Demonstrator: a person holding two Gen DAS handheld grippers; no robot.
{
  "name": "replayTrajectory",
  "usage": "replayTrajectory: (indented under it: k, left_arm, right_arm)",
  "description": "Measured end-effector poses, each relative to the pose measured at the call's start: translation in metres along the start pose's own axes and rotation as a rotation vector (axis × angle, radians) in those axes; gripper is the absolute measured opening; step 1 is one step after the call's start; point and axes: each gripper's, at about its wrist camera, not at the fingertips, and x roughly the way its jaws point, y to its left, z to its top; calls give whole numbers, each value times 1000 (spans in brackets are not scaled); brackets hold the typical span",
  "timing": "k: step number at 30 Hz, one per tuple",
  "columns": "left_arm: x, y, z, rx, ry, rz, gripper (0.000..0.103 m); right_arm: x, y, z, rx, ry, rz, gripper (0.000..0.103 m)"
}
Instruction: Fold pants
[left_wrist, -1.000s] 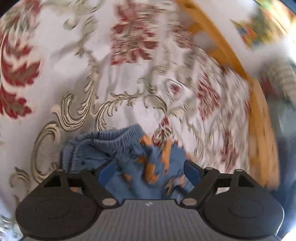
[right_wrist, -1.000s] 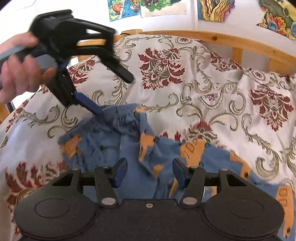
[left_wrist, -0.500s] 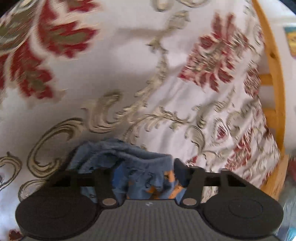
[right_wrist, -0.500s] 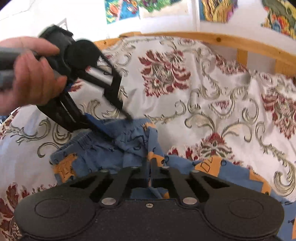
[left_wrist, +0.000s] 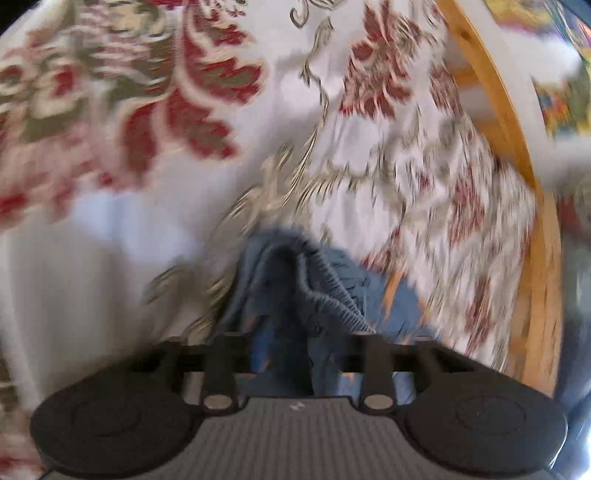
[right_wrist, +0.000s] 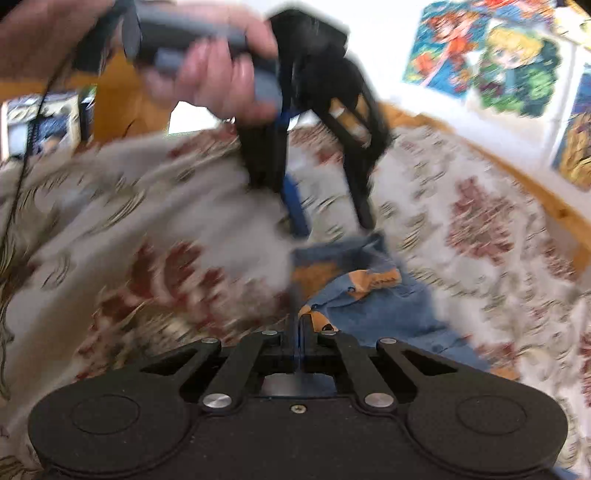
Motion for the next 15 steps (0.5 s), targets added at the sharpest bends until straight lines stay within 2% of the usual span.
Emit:
replayTrajectory:
  k: [2,4,6,8,10,12,14,15]
  left_arm:
    - [-12,8,-11,59,-6,6,62]
    - [-22,9,-19,81,-21,-17,65]
    - [-31,5,-22,111,-40,-43,82]
    - [-29,-8,-20,140,-45,-45,88]
    - [-23,-18,-13,152,-34,-31,89]
    - [-7,-25,-3,109,7,-36,89]
    - [11,-27,8,63,34,3,87]
    - [19,-28,11,52,40,29,82]
  right_arm:
    - [4,-2,1,42,13,6,6]
    - [0,-7,5,83,-11,8,20]
    - [-6,-9,11,85,-30,-2,26]
    - [-12,-10,11,91,-37,-31,32]
    - [-13,-15,6,115,-20,-61,32]
    - [-10,-20,0,149,3,-74,32]
    - [-11,-25,-4,181,11,-86,32]
    - [-12,-28,-6,195,14,-94,32]
